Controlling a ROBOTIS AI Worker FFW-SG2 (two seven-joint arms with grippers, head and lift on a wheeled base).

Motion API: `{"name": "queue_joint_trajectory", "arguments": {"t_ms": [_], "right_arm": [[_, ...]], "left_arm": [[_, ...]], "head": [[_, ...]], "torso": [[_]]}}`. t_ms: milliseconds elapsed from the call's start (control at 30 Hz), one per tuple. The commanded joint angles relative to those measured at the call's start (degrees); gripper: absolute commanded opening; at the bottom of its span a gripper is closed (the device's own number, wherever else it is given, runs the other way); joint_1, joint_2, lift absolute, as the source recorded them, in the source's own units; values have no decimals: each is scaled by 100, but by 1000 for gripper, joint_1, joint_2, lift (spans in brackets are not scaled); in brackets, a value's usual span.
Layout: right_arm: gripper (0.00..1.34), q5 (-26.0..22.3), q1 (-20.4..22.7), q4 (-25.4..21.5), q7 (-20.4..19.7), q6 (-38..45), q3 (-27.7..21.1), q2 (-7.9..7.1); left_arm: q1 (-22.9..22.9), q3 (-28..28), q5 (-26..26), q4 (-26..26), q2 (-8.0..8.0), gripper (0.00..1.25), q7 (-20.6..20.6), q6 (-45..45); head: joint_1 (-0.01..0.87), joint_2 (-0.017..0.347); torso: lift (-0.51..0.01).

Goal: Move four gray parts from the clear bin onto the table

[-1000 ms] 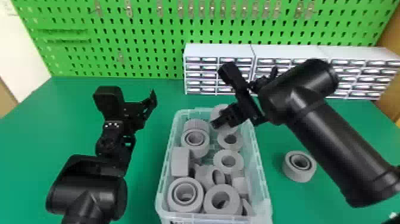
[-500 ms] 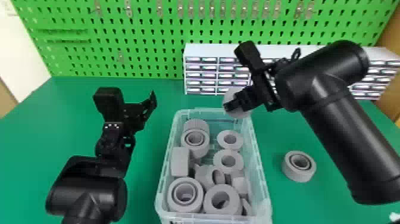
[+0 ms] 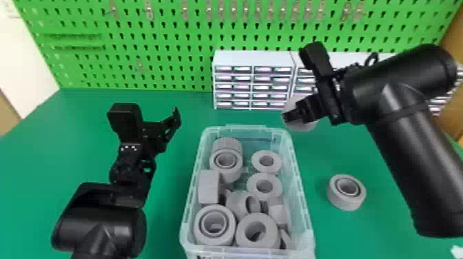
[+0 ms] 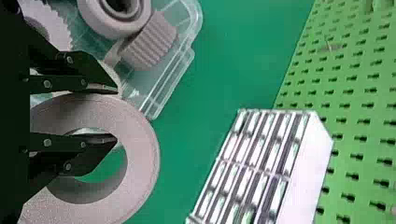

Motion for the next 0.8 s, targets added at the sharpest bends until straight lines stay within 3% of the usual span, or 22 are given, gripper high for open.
{"name": "queue_joint_trajectory", "arguments": {"t_ms": [0,600,767], "right_arm": [[293,175,110,8,1,24,-279,-4],[293,333,356,693,-8,-328,-771,-30],[293,166,391,1054,1,-548,-859,-30]], "left_arm": [[0,-3,0,-2,0,957,3,7],[-26,-38,0,7,-9,957,3,-2],[-44,-47,0,-2,-9,957,3,-2]], "head": [[693,72],[693,72],[693,72]], "torso": [[-52],[-52],[-52]]}}
